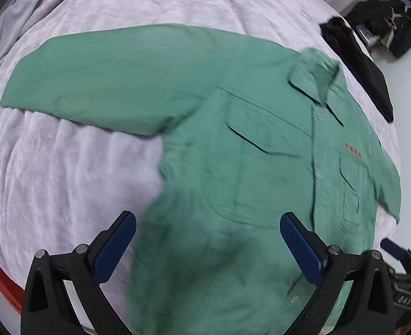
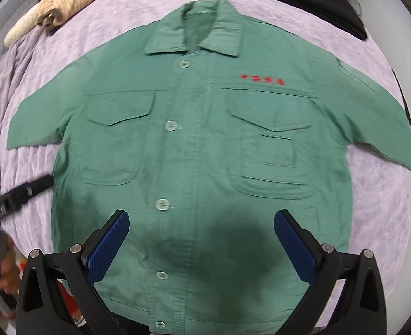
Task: Fold large clothes
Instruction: 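Grasp the jacket sleeve cuff with the left tool and lift it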
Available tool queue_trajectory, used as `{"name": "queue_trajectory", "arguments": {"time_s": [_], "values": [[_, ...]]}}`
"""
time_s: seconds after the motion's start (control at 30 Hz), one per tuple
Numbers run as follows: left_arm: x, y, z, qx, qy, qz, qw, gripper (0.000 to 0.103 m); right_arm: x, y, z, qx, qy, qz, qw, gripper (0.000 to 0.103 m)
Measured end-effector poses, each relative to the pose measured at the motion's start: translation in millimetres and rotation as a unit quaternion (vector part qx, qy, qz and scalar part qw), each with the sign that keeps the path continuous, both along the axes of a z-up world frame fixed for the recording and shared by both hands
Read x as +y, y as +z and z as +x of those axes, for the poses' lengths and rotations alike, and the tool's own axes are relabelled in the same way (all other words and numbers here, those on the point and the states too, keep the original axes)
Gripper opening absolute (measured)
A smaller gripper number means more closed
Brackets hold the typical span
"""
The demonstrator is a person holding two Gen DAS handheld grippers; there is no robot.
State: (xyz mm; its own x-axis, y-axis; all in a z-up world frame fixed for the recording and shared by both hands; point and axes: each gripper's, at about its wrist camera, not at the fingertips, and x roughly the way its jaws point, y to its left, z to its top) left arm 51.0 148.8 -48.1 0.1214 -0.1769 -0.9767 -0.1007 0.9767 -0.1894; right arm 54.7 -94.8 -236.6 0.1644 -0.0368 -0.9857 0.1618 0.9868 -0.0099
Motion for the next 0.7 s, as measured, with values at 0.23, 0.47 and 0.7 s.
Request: {"name": "queue_trajectory", "arguments": {"time_s": [0.23,0.47,0.7], "values": [[157,-45,54,-0.067,0.158,0.01,0.9852,0.103,54,-30,22,0.019,0.041,0.014,0.999,0.103],[254,-100,103,-0.069,0.26,0.044,0.9621,0.095,91,-54,37,0.032,0.072,0.003,0.997,0.103],[261,-71,118,-0.133,0.235,0.018,0.9626,0.007,95,-58,33,0.03,0.054,0.005,0.998,0.103]]}}
